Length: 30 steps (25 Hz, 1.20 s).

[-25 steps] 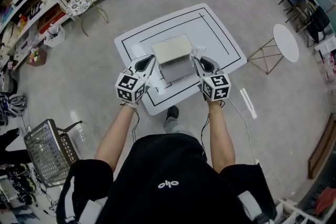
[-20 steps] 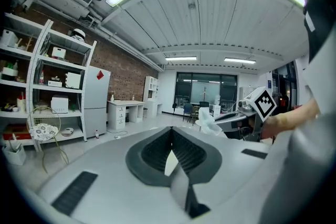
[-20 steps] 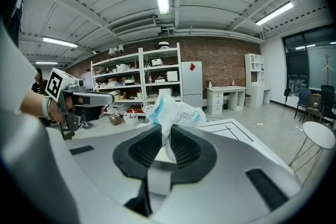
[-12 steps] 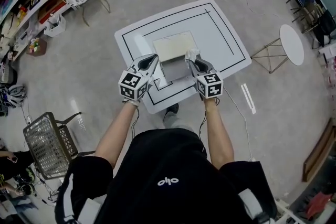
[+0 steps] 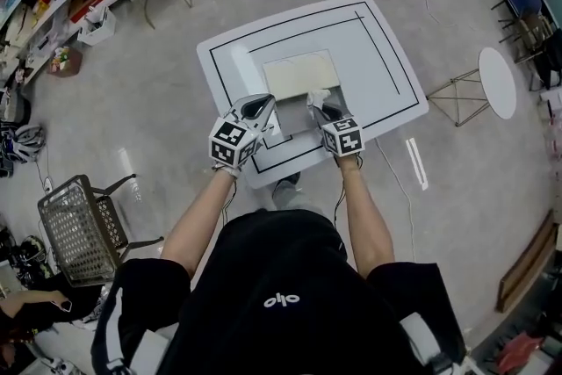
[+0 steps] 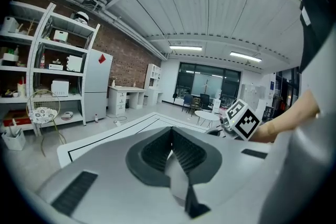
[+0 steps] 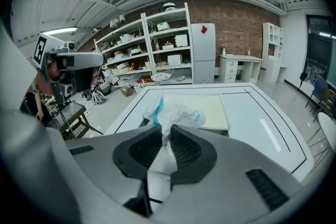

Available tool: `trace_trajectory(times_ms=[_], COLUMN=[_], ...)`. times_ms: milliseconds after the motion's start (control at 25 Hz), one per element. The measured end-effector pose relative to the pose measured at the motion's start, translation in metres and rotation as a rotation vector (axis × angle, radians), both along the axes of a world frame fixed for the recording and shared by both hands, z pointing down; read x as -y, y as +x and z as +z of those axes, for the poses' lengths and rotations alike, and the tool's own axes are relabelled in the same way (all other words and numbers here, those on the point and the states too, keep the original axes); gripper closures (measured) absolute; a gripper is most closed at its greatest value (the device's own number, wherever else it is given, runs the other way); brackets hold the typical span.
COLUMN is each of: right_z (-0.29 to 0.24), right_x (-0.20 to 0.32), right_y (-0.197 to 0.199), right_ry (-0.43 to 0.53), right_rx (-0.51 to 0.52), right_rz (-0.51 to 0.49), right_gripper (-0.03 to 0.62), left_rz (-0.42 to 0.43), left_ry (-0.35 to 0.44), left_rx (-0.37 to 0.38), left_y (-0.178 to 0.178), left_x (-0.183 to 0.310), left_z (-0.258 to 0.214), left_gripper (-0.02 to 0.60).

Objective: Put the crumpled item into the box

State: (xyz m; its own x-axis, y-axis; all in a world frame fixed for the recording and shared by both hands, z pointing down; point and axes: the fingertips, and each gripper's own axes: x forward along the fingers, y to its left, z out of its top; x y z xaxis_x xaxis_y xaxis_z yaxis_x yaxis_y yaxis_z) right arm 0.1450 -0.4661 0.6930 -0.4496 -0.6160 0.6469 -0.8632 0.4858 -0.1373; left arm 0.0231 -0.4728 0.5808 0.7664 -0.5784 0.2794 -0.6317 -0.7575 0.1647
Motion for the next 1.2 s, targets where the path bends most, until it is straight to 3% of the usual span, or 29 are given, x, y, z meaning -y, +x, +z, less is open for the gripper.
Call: trace_trajectory(times_ms=[440,800,1200], right_z=[0.067,0.089,0.092], right_x=[0.006,0.011,0.016], right_y=[0.002,0.004,-0.003], right_ry=[-0.232,-0.350,-0.346], right_rx=[-0.075,-0.110,-0.060], right_rz=[-0.071,-0.107,-0.107], right_gripper=[0.534,0.531,0.517], left_rz=[-0.021,-0.051,-0.098], left_ry=[-0.040,-0.048,-0.052], left_rx=[0.018,0.027,0.033], left_y=[0.005,0.002,-0.016], left_x=[0.014,0.022,0.023], left_z=[0.019,0.026,0.028], left_gripper=[0.577,0.577,0.577])
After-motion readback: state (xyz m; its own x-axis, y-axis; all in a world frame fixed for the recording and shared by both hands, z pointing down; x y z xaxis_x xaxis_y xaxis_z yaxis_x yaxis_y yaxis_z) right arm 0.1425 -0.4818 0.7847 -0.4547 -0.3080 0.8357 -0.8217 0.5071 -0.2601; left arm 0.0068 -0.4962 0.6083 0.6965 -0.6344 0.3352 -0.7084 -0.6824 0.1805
